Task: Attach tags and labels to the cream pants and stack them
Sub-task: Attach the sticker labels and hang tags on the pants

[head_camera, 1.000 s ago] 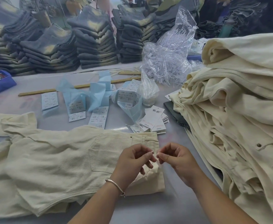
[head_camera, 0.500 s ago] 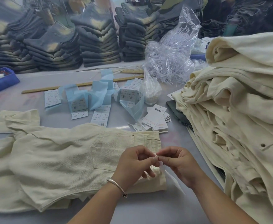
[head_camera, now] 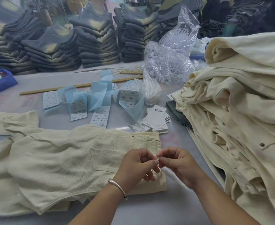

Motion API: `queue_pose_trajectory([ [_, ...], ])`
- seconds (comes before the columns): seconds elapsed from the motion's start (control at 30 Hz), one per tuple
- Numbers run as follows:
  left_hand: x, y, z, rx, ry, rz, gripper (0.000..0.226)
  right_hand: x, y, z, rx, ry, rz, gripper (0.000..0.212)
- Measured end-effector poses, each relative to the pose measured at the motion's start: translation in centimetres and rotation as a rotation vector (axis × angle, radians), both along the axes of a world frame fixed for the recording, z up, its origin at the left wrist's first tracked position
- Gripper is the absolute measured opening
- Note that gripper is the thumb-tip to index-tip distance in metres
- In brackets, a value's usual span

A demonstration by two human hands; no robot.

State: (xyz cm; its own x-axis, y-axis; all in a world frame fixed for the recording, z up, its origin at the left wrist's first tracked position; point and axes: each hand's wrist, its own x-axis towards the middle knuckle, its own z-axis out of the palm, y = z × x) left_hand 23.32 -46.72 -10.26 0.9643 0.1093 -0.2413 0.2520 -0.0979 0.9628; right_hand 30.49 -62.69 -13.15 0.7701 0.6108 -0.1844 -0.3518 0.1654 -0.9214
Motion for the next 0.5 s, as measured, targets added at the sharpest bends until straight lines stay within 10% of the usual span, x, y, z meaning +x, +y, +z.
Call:
queue_pose_trajectory([
  [0.5,0.02,0.51,-0.35,-0.114,0.074,-0.011,0.011,0.12,0.09,0.95,-0.169,-0.230,0.052,0.023],
])
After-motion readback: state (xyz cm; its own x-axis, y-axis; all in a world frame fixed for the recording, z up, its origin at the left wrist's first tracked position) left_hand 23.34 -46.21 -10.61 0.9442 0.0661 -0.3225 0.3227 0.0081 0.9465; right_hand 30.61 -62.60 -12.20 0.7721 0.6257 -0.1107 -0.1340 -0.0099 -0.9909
